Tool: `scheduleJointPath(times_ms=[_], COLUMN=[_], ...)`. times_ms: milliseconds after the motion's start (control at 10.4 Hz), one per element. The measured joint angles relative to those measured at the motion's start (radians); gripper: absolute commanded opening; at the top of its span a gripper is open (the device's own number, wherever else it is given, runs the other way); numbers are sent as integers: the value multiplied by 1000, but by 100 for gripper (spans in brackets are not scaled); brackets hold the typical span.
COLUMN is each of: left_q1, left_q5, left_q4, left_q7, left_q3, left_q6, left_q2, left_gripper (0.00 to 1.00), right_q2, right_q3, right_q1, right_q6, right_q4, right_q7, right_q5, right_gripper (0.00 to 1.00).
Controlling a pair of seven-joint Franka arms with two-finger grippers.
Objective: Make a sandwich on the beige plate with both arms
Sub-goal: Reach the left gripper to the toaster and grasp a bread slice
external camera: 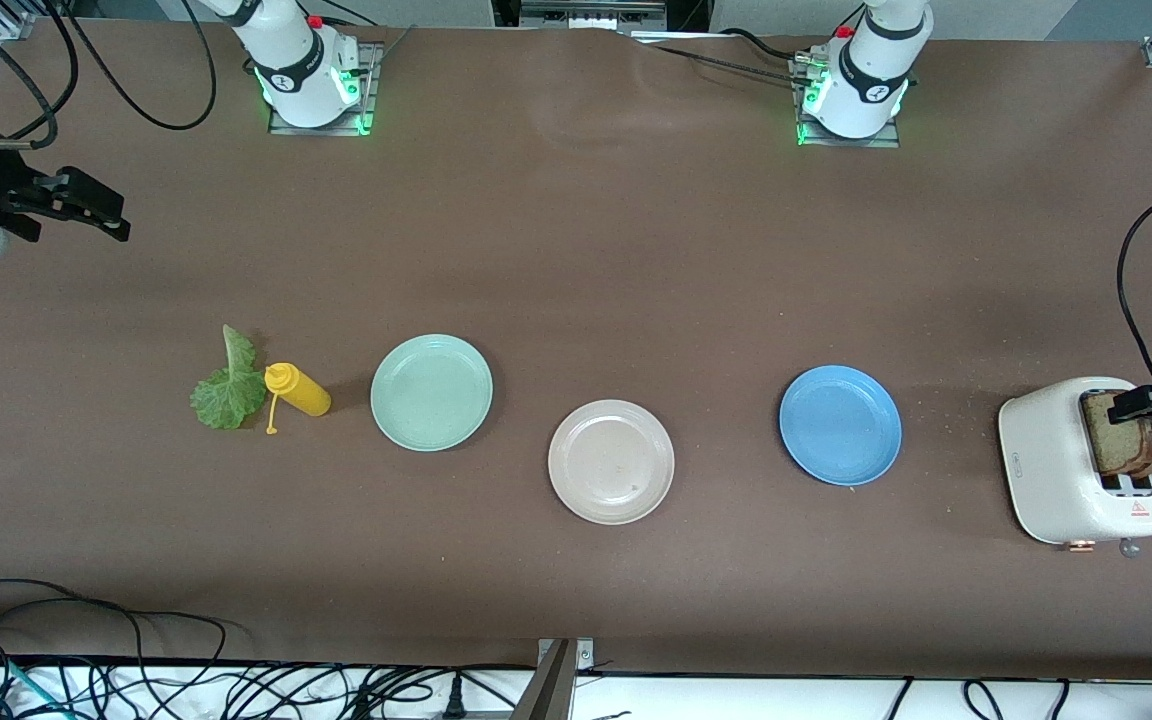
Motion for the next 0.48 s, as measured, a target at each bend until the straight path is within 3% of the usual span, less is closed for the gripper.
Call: scheduleJointPath(times_ms=[193,482], left_q1=[0,0], left_q5=[0,0], left_q4=[0,0], left_q7=[0,0], left_q3=[0,0], left_q6=[15,33], left_q2=[8,17], left_gripper=[73,64], right_q2=[1,1], right_q3=[107,137], right_q1=[-76,-123], right_q6=[0,1], right_q4=[0,0], right_q7=[6,10], right_q5=[-1,-1], right_gripper=[100,100])
